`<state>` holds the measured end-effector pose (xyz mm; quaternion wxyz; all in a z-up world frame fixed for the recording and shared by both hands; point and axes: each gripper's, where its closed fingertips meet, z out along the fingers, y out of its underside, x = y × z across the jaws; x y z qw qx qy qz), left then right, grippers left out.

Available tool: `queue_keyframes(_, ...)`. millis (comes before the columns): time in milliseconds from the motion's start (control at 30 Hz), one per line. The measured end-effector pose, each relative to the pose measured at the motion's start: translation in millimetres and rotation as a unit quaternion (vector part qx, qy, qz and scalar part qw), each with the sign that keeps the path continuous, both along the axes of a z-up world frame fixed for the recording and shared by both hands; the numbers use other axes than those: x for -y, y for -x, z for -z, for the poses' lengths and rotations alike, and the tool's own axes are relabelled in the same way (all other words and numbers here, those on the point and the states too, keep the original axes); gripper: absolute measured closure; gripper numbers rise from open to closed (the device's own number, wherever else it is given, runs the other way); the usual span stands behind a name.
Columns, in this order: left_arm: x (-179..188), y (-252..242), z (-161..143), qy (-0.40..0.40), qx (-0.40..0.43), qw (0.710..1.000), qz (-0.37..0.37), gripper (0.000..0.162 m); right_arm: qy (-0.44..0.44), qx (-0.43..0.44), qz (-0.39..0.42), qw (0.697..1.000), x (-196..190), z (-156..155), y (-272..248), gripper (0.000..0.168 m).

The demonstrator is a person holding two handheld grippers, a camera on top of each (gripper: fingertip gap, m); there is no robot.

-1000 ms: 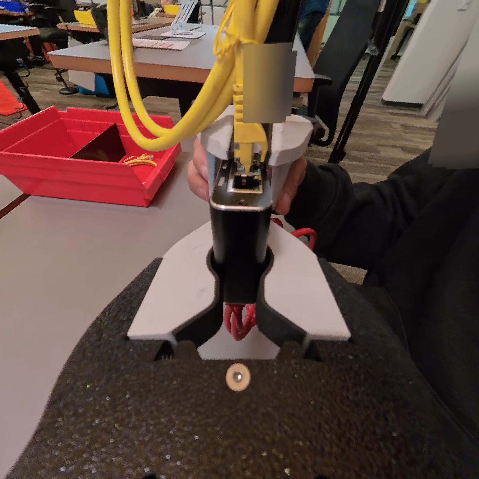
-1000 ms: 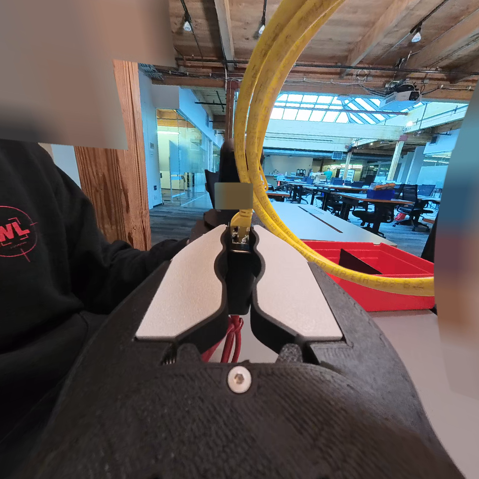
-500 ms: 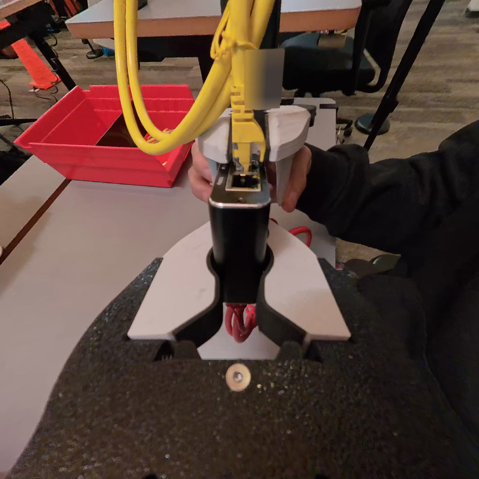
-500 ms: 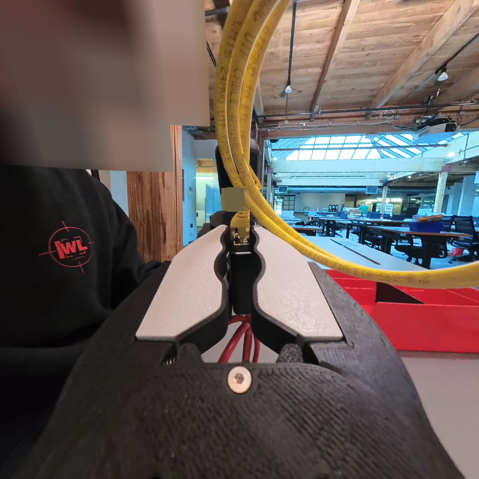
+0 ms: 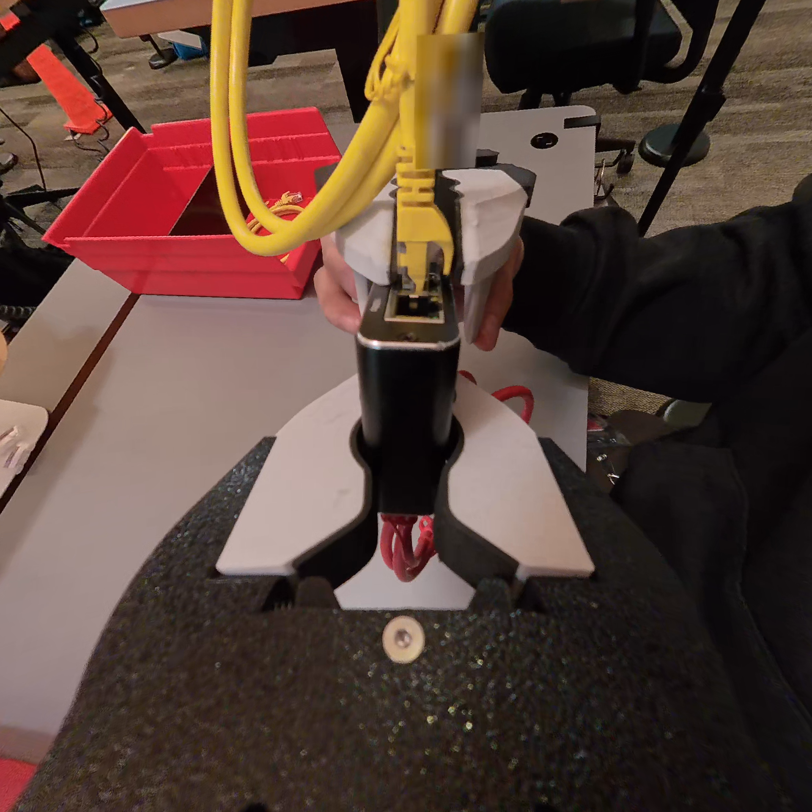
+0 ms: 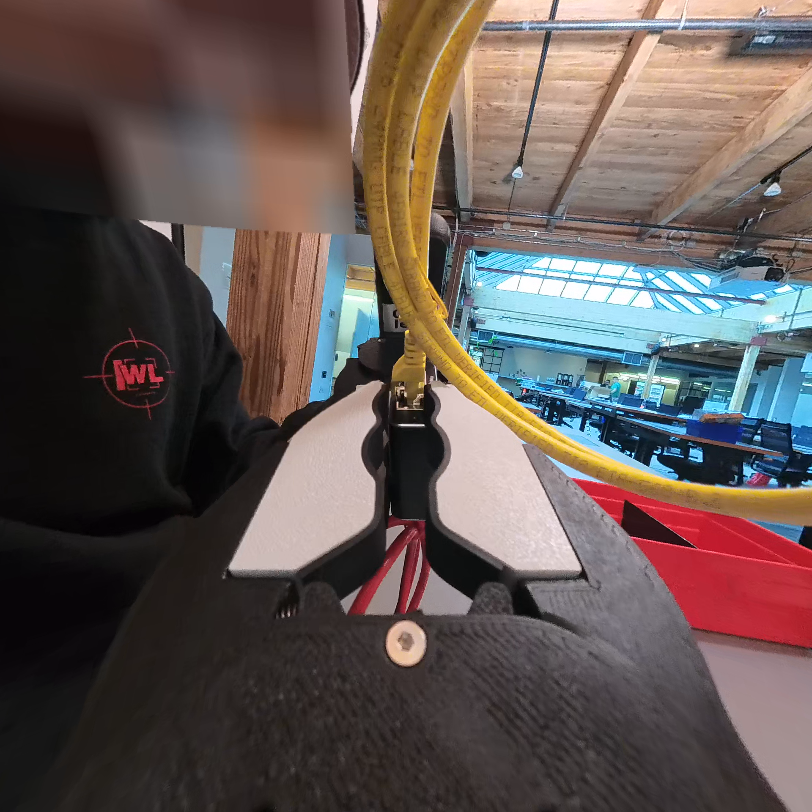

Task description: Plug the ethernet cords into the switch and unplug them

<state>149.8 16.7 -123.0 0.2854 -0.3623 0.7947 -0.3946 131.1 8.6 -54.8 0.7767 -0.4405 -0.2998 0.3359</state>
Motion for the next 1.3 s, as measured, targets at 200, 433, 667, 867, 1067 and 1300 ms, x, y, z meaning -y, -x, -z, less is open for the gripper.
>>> queue_keyframes(200,1.4,0.3,1.8,-0.01,-0.004,1.0,0.001,0.135,-0.005,0.005,-0.004,1.0,1.9,0.8,0.9,0.154)
queue_keyframes(433,2.8,0.5,6.9,-0.028,-0.016,0.999,-0.005,0.135,-0.014,0.01,-0.007,1.0,2.5,0.4,5.6,0.154)
queue_keyframes(667,2.8,-0.5,6.4,-0.013,-0.014,1.0,-0.004,0.135,0.002,0.012,-0.004,1.0,1.3,2.3,2.6,0.154)
queue_keyframes(867,0.5,-1.0,7.7,-0.004,-0.014,1.0,-0.008,0.135,0.016,0.007,-0.004,1.0,-1.3,4.2,1.5,0.154)
queue_keyframes(1067,0.4,-0.7,6.1,-0.015,-0.004,1.0,-0.007,0.135,-0.005,0.016,0.003,1.0,0.9,3.5,3.5,0.154)
queue_keyframes(1300,0.2,0.4,0.1,-0.056,0.027,0.998,-0.014,0.135,-0.036,0.048,0.021,0.998,5.7,0.2,8.6,0.154)
